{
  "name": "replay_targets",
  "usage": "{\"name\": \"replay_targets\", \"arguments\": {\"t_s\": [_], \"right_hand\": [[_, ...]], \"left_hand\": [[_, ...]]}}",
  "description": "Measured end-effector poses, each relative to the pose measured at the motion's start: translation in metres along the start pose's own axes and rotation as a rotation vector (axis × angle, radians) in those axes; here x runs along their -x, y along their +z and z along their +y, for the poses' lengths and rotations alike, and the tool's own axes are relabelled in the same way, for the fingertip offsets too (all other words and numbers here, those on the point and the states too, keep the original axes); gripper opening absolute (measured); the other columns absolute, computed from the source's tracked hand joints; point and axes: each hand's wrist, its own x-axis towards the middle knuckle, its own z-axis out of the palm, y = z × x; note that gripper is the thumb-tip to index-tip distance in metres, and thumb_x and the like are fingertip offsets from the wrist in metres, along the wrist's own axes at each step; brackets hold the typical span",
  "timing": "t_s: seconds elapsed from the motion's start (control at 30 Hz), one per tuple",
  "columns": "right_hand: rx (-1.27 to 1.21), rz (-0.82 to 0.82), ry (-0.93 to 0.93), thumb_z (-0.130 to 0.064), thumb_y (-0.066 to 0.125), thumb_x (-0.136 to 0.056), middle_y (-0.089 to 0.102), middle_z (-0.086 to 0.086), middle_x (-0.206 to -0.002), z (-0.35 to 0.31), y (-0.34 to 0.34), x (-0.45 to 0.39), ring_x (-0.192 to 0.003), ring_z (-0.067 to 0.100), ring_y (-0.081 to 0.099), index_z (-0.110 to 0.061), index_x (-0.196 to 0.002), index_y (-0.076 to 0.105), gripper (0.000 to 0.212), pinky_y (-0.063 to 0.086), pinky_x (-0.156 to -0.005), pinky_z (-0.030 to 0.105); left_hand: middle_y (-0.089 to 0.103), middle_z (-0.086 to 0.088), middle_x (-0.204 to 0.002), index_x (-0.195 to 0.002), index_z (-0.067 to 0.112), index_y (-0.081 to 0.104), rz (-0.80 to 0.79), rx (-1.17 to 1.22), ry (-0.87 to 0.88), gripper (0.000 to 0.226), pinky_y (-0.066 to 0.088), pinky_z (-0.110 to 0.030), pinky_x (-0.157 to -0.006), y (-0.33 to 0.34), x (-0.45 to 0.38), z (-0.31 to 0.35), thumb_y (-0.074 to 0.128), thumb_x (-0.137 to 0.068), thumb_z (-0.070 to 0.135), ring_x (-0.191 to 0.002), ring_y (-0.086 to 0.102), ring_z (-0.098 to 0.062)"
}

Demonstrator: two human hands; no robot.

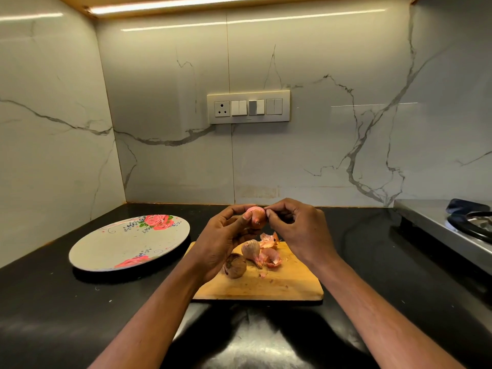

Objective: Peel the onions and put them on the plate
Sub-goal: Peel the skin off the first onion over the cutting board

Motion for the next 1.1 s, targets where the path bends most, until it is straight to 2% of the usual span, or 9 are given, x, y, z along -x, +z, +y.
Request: {"name": "replay_targets", "arguments": {"t_s": [0.13, 0.23, 0.37, 0.47, 0.63, 0.83, 0.9, 1.03, 1.1], "right_hand": [[-0.04, 0.011, 0.027, -0.021, 0.072, -0.091, 0.068, -0.018, -0.081, -0.001, -0.001, -0.001, -0.083, -0.007, 0.066, -0.018, -0.1, 0.076, 0.011, 0.051, -0.07, 0.006], [-0.112, -0.001, 0.079, -0.019, 0.069, -0.094, 0.073, -0.009, -0.088, -0.001, -0.002, -0.002, -0.079, -0.001, 0.07, -0.017, -0.105, 0.075, 0.013, 0.055, -0.071, 0.011], [-0.227, -0.073, 0.135, -0.023, 0.066, -0.095, 0.075, -0.004, -0.099, -0.002, -0.004, -0.003, -0.085, 0.006, 0.073, -0.018, -0.112, 0.074, 0.019, 0.06, -0.079, 0.023], [-0.169, -0.085, 0.095, -0.028, 0.072, -0.091, 0.075, -0.007, -0.097, -0.002, -0.004, -0.003, -0.089, 0.005, 0.072, -0.02, -0.11, 0.075, 0.021, 0.059, -0.08, 0.02], [-0.186, -0.058, 0.075, -0.022, 0.073, -0.09, 0.076, -0.005, -0.089, -0.001, -0.003, -0.003, -0.079, 0.003, 0.072, -0.017, -0.104, 0.077, 0.016, 0.059, -0.074, 0.019], [-0.087, 0.007, 0.101, -0.02, 0.07, -0.093, 0.073, -0.007, -0.085, 0.004, -0.001, -0.004, -0.072, 0.003, 0.07, -0.018, -0.101, 0.074, 0.009, 0.055, -0.067, 0.013], [-0.013, -0.005, 0.12, -0.02, 0.069, -0.094, 0.072, -0.009, -0.087, 0.009, -0.003, -0.004, -0.078, 0.005, 0.07, -0.018, -0.102, 0.073, 0.009, 0.054, -0.069, 0.013], [0.166, -0.147, 0.1, -0.026, 0.062, -0.098, 0.072, -0.01, -0.096, 0.015, -0.004, -0.002, -0.087, 0.002, 0.064, -0.021, -0.109, 0.074, 0.016, 0.05, -0.075, 0.013], [0.141, -0.164, 0.09, -0.033, 0.063, -0.097, 0.072, -0.01, -0.104, 0.011, -0.004, -0.002, -0.093, 0.002, 0.063, -0.023, -0.114, 0.073, 0.022, 0.047, -0.075, 0.008]], "left_hand": [[0.07, -0.009, -0.121, -0.127, 0.014, 0.063, 0.001, 0.023, -0.014, 0.029, 0.058, -0.03, -0.088, 0.0, 0.0, 0.0, 0.053, -0.099, 0.013, -0.108, 0.071, -0.023], [0.07, -0.009, -0.119, -0.125, 0.015, 0.064, 0.011, 0.063, -0.022, 0.028, 0.058, -0.031, -0.088, 0.001, 0.0, 0.002, 0.051, -0.1, 0.013, -0.106, 0.071, -0.024], [0.069, -0.01, -0.12, -0.124, 0.016, 0.064, 0.031, 0.104, -0.026, 0.028, 0.059, -0.032, -0.088, 0.0, 0.0, 0.004, 0.05, -0.101, 0.011, -0.107, 0.071, -0.026], [0.069, -0.011, -0.122, -0.126, 0.015, 0.063, 0.021, 0.095, -0.024, 0.028, 0.058, -0.032, -0.09, 0.0, 0.001, 0.004, 0.049, -0.101, 0.011, -0.108, 0.071, -0.025], [0.07, -0.011, -0.12, -0.124, 0.014, 0.065, 0.012, 0.047, 0.001, 0.037, 0.058, -0.029, -0.088, 0.0, 0.001, 0.003, 0.061, -0.089, 0.024, -0.108, 0.07, -0.025], [0.073, -0.008, -0.114, -0.123, 0.015, 0.066, -0.007, 0.05, 0.006, 0.038, 0.059, -0.03, -0.086, 0.0, 0.001, 0.003, 0.058, -0.088, 0.027, -0.103, 0.072, -0.025], [0.074, -0.007, -0.114, -0.122, 0.017, 0.066, 0.003, 0.034, 0.006, 0.037, 0.059, -0.029, -0.085, 0.0, 0.001, 0.003, 0.058, -0.088, 0.03, -0.103, 0.072, -0.023], [0.073, -0.001, -0.115, -0.123, 0.021, 0.066, 0.054, -0.042, 0.017, 0.04, 0.056, -0.025, -0.08, 0.0, 0.001, 0.004, 0.058, -0.087, 0.036, -0.103, 0.07, -0.016], [0.072, -0.003, -0.117, -0.126, 0.019, 0.064, 0.072, -0.042, 0.025, 0.044, 0.056, -0.026, -0.082, 0.0, 0.001, 0.003, 0.06, -0.086, 0.036, -0.107, 0.068, -0.017]]}}
